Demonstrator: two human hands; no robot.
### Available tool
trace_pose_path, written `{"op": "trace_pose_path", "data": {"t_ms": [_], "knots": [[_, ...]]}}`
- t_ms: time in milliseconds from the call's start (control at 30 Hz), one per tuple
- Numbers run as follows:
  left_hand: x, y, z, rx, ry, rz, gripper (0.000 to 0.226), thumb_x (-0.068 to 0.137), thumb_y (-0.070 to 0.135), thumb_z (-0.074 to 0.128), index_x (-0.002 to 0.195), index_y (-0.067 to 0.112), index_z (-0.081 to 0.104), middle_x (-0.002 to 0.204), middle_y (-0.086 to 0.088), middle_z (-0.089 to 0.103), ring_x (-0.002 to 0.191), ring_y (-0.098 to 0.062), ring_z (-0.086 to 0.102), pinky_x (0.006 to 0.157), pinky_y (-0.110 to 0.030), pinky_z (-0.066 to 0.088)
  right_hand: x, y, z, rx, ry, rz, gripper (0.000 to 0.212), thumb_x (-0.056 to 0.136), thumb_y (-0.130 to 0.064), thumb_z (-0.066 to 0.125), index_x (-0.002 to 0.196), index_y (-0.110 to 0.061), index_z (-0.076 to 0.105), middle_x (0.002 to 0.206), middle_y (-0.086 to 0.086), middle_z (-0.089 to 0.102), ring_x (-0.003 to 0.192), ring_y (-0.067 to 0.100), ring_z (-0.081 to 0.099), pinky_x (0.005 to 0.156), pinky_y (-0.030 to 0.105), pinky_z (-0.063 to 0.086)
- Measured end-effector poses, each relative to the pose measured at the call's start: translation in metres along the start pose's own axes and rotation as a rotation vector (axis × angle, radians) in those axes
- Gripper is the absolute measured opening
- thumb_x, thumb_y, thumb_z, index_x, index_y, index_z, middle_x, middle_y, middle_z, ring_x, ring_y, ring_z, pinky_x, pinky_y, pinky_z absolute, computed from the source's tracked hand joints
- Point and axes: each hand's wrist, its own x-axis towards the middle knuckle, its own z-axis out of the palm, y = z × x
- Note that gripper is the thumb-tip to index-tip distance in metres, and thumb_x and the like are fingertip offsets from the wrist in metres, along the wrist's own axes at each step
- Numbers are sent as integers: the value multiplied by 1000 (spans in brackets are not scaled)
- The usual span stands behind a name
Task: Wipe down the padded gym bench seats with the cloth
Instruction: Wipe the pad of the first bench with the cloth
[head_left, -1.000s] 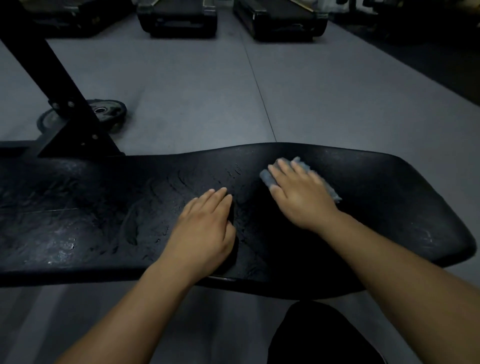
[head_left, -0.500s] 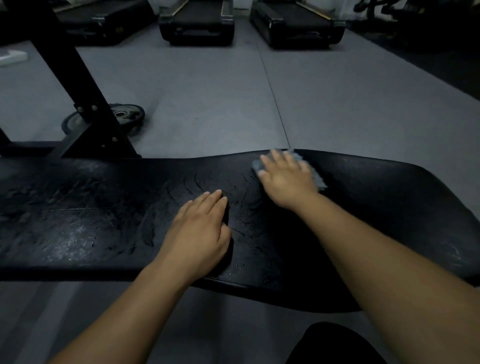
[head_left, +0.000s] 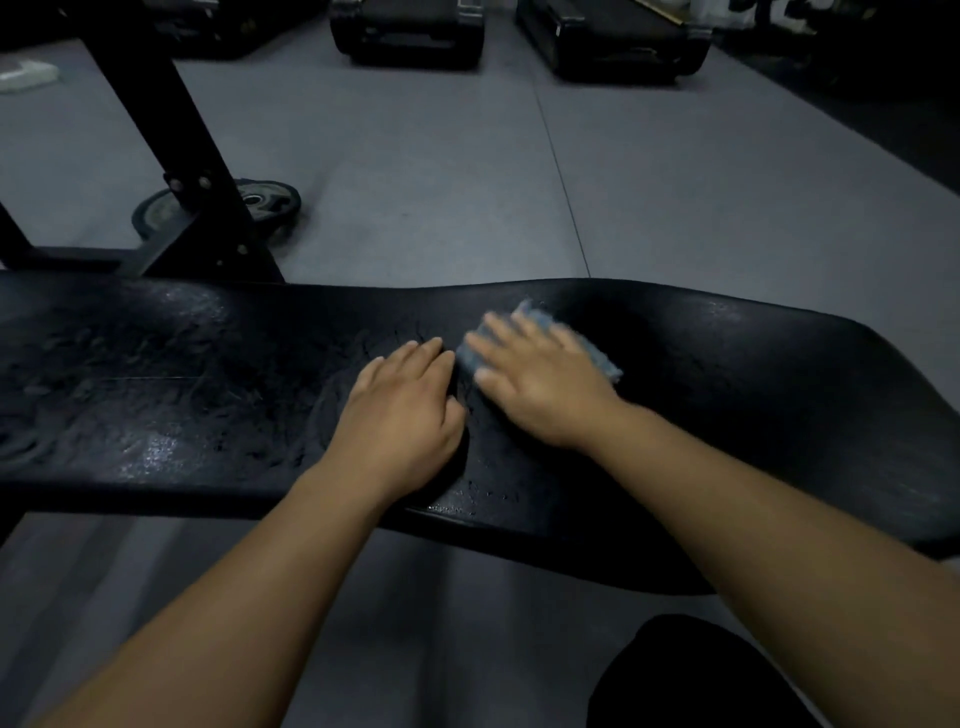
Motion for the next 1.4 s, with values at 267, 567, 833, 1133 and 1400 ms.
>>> {"op": "trace_pose_path", "data": {"t_ms": [267,567,833,1133,1400], "knots": [[-7,-8,-4,-34,0,-7,56,100,31,35,155,19,28,165,3,20,152,-16,12,124,-38,9,25,74,-5,-29,53,347,57,104,-52,15,157,-35,21,168,-4,10,154,18,9,123,45,11],[-3,-23,-4,-27,14,-7,70,86,37,22,152,16,35,162,-1,29,150,-21,22,122,-39,18,-46,12,1,32,-24,-94,71,91,-64,2,157,-41,18,166,-14,5,153,9,2,124,40,6],[-10,-25,-1,11,39,15,71,87,38,18,147,12,44,158,-6,37,146,-25,31,119,-44,25,-58,-47,11,43,17,-121,68,95,-54,8,157,-34,23,167,-8,9,154,15,4,121,41,6],[-22,-37,-10,25,12,-17,63,93,37,27,150,14,38,161,-4,30,149,-23,25,122,-43,20,-46,-61,10,18,38,65,82,83,-58,-2,157,-32,25,167,-4,13,154,20,8,120,44,8],[-32,-47,-11,21,-4,-23,54,102,32,38,153,16,32,164,-1,24,151,-20,19,123,-40,15,-34,-13,-3,27,5,128,68,96,-59,9,157,-35,22,168,-8,11,154,14,7,120,32,5]]}}
